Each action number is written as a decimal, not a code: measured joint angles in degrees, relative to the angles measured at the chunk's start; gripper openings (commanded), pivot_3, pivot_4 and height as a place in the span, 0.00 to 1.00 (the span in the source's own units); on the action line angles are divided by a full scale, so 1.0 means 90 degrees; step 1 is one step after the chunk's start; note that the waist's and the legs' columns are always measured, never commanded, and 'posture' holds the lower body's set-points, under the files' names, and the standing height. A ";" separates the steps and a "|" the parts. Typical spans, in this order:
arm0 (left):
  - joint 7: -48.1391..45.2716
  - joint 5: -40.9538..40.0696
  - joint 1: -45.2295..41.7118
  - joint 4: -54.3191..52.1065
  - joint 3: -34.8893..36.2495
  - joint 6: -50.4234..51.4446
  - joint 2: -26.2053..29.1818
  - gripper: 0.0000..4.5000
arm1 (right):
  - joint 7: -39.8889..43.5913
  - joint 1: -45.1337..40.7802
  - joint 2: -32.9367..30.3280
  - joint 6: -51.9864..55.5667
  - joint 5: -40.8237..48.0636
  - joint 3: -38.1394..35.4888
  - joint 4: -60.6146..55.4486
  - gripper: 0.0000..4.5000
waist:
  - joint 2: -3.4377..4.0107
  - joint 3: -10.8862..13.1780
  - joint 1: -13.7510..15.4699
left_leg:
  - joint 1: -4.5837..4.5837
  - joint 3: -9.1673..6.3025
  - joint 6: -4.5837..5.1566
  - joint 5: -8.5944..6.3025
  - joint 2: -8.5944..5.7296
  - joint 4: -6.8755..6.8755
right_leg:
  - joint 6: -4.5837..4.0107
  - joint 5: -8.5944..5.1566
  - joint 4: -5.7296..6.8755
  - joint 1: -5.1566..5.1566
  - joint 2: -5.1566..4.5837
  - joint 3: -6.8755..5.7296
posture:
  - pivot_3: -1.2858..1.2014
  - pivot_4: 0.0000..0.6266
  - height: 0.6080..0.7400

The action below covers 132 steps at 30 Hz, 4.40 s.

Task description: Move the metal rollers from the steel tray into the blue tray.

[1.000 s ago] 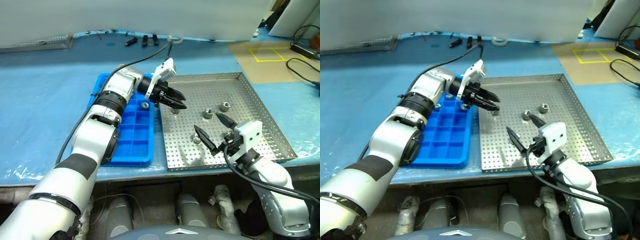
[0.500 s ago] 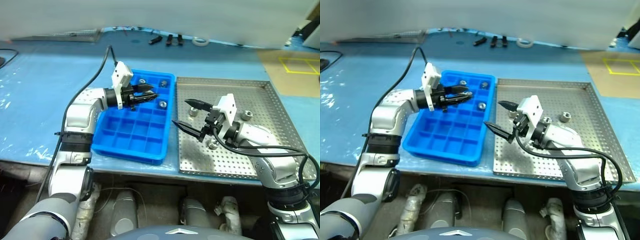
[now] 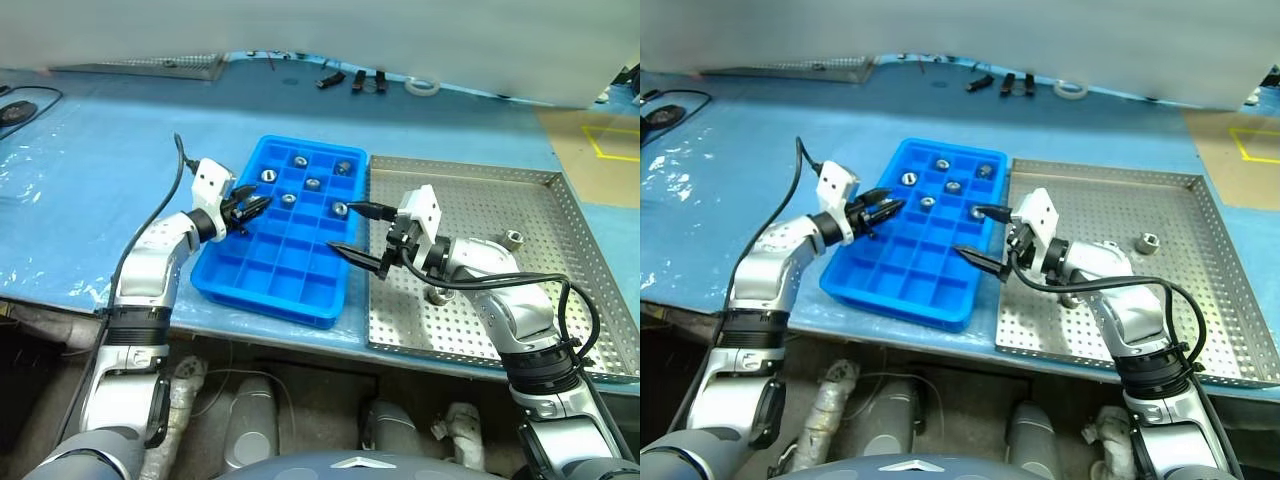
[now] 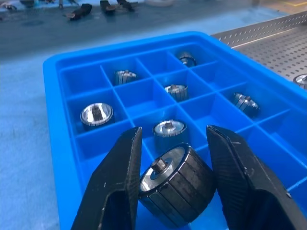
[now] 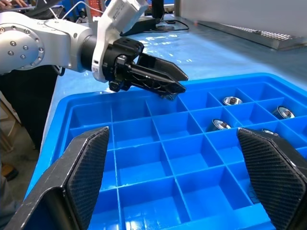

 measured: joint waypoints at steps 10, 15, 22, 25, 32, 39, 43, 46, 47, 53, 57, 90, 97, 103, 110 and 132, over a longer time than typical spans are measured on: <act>0.0141 0.0109 -0.0002 0.0366 -0.0285 0.0021 0.0354 0.67 | -0.0082 0.0097 -0.0030 0.0011 -0.0066 -0.0047 -0.0003 1.00 | 0.0001 -0.0001 -0.0017 | 0.0006 -0.0003 -0.0013 0.0008 0.0008 -0.0002 | 0.0000 0.0000 0.0008 -0.0002 0.0011 0.0001 | 0.56 0.24 1.00; 0.0052 0.0127 -0.0097 0.0450 -0.0556 0.0013 0.0453 0.97 | -0.0192 0.0130 -0.0024 0.0028 -0.0078 -0.0055 -0.0056 1.00 | 0.0001 -0.0001 -0.0035 | 0.0023 -0.0003 -0.0028 0.0017 0.0007 -0.0001 | 0.0000 -0.0001 0.0047 -0.0010 0.0011 0.0012 | 0.55 0.24 1.00; -0.0166 -0.0020 -0.0621 0.0944 -0.0586 -0.0038 0.0426 0.97 | -0.0341 0.0399 -0.0088 0.0041 -0.0081 -0.0187 -0.0280 1.00 | 0.0000 0.0000 -0.0052 | 0.0007 -0.0003 -0.0059 0.0040 0.0018 -0.0001 | -0.0004 0.0001 0.0102 -0.0066 0.0028 0.0040 | 0.52 0.24 1.00; -0.0483 -0.0210 -0.1105 0.1065 -0.0588 -0.0134 0.0292 0.97 | -0.0449 0.0557 -0.0159 0.0056 -0.0080 -0.0385 -0.0380 1.00 | 0.0000 0.0000 -0.0031 | 0.0005 0.0000 -0.0057 0.0041 0.0011 0.0003 | -0.0005 0.0001 0.0099 -0.0066 0.0026 0.0044 | 0.50 0.24 1.00; -0.1501 -0.0256 -0.2263 0.2327 -0.1113 -0.0704 -0.0403 0.97 | -0.0887 0.1293 -0.0329 0.0053 -0.0102 -0.1081 -0.0833 1.00 | -0.0001 0.0000 -0.0132 | 0.0005 0.0008 -0.0051 0.0040 0.0007 0.0003 | -0.0003 0.0001 0.0094 -0.0072 0.0027 0.0058 | 0.43 0.24 1.00; -0.2629 0.0039 -0.2861 0.3724 -0.1912 -0.1521 -0.1347 0.97 | -0.1525 0.2566 -0.0335 0.0141 -0.0098 -0.1921 -0.1856 1.00 | -0.0001 0.0000 -0.0436 | 0.0004 0.0021 -0.0029 0.0027 0.0002 0.0003 | -0.0001 0.0000 0.0082 -0.0073 0.0024 0.0067 | 0.34 0.24 1.00; -0.2873 0.0372 -0.3141 0.4698 -0.2203 -0.2115 -0.1977 0.97 | -0.1927 0.3683 -0.0236 0.0263 -0.0081 -0.2497 -0.2726 1.00 | -0.0001 -0.0001 -0.0657 | 0.0006 0.0025 -0.0023 0.0022 0.0003 0.0007 | 0.0005 -0.0004 0.0076 -0.0073 0.0024 0.0071 | 0.30 0.24 1.00; -0.3072 0.0551 -0.3262 0.5169 -0.2350 -0.2506 -0.2395 0.97 | -0.2191 0.4440 -0.0094 0.0359 -0.0083 -0.2860 -0.3277 1.00 | -0.0002 0.0000 -0.0823 | 0.0004 0.0031 -0.0013 0.0016 -0.0004 0.0008 | 0.0010 -0.0007 0.0064 -0.0073 0.0019 0.0077 | 0.27 0.24 1.00; -0.3097 0.0634 -0.3313 0.5337 -0.2366 -0.2631 -0.2517 0.97 | -0.2296 0.4634 -0.0016 0.0382 -0.0079 -0.2996 -0.3469 1.00 | -0.0002 0.0000 -0.0919 | 0.0005 0.0034 -0.0008 0.0013 -0.0007 0.0008 | 0.0013 -0.0008 0.0063 -0.0073 0.0016 0.0081 | 0.26 0.24 1.00; -0.3127 0.1052 -0.3543 0.6074 -0.2458 -0.3085 -0.2985 0.97 | -0.2734 0.5739 0.0468 0.0448 -0.0068 -0.3436 -0.4402 1.00 | -0.0002 -0.0002 -0.1315 | 0.0001 0.0034 0.0004 0.0003 -0.0009 0.0009 | 0.0069 -0.0041 0.0050 -0.0076 0.0016 0.0083 | 0.23 0.24 1.00; -0.3081 0.1370 -0.3543 0.6391 -0.2537 -0.3272 -0.3053 0.97 | -0.2934 0.6092 0.0685 0.0458 -0.0073 -0.3441 -0.4751 1.00 | -0.0001 -0.0002 -0.1561 | -0.0009 0.0034 0.0017 -0.0006 -0.0014 0.0009 | 0.0070 -0.0041 0.0021 -0.0070 0.0012 0.0082 | 0.22 0.24 1.00; -0.3462 0.1317 -0.3512 0.6124 -0.1734 -0.2952 -0.2587 0.38 | -0.2801 0.5244 0.0295 0.0581 0.0184 -0.3058 -0.4413 1.00 | -0.0002 -0.0002 -0.2174 | -0.0004 0.0017 0.0094 -0.0056 -0.0064 0.0047 | 0.0033 -0.0016 -0.0062 0.0042 -0.0065 0.0022 | 0.30 0.24 1.00; -0.3733 0.0673 -0.3199 0.4003 -0.1437 -0.2193 -0.1805 0.38 | -0.2298 0.3818 -0.0526 0.1070 0.1082 -0.3016 -0.3827 1.00 | 0.0002 -0.0003 -0.1966 | 0.0012 0.0015 0.0096 -0.0057 -0.0049 0.0070 | 0.0024 -0.0011 -0.0031 0.0049 -0.0058 0.0021 | 0.40 0.24 1.00; -0.3551 0.0451 -0.1825 0.2238 -0.1321 -0.1389 -0.0589 0.38 | -0.1636 0.2258 -0.1001 0.1274 0.1346 -0.2328 -0.2813 1.00 | 0.0027 0.0003 -0.1272 | 0.0012 0.0014 0.0078 -0.0044 -0.0012 0.0068 | 0.0014 -0.0006 -0.0011 0.0044 -0.0049 0.0002 | 0.49 0.24 1.00; -0.2493 -0.0094 -0.0302 -0.0514 -0.0547 -0.0094 0.0385 0.38 | -0.0451 0.0383 -0.0924 0.1162 0.1218 -0.0930 -0.1246 1.00 | 0.0041 0.0010 -0.0289 | 0.0004 0.0016 0.0072 -0.0040 -0.0014 0.0048 | 0.0005 -0.0011 -0.0006 0.0039 -0.0061 -0.0011 | 0.60 0.24 1.00; -0.0062 -0.0757 0.2761 -0.3298 0.0305 0.1271 0.1048 0.38 | 0.1202 -0.0631 -0.0287 0.0220 0.0441 0.0363 0.0390 1.00 | 0.0039 0.0011 0.0484 | 0.0004 -0.0024 -0.0023 0.0017 -0.0011 0.0005 | 0.0013 -0.0026 0.0088 -0.0006 -0.0051 -0.0041 | 0.66 0.24 1.00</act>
